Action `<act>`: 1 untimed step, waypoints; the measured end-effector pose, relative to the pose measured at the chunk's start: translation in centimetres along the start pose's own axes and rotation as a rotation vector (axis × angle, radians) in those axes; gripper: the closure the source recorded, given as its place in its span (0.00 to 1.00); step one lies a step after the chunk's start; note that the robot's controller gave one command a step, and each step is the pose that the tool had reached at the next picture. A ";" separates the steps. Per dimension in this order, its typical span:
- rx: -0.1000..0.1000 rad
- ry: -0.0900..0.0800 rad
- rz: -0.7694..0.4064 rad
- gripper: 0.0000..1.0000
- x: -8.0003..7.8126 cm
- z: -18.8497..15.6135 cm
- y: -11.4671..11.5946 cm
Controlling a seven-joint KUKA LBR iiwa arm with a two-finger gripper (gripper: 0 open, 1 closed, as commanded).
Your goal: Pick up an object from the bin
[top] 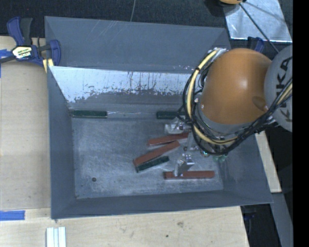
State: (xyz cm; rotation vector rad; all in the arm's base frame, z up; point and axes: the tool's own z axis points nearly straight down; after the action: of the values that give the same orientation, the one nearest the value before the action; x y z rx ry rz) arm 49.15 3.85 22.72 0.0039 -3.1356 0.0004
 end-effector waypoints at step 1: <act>-0.001 -0.009 0.001 0.00 -0.2 -0.4 0.0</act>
Offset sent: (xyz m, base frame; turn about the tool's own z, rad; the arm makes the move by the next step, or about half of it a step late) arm 0.0732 0.0021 -0.1572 -0.1509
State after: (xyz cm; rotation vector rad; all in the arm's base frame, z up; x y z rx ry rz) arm 49.31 3.85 23.16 0.0022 -3.1444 -0.0008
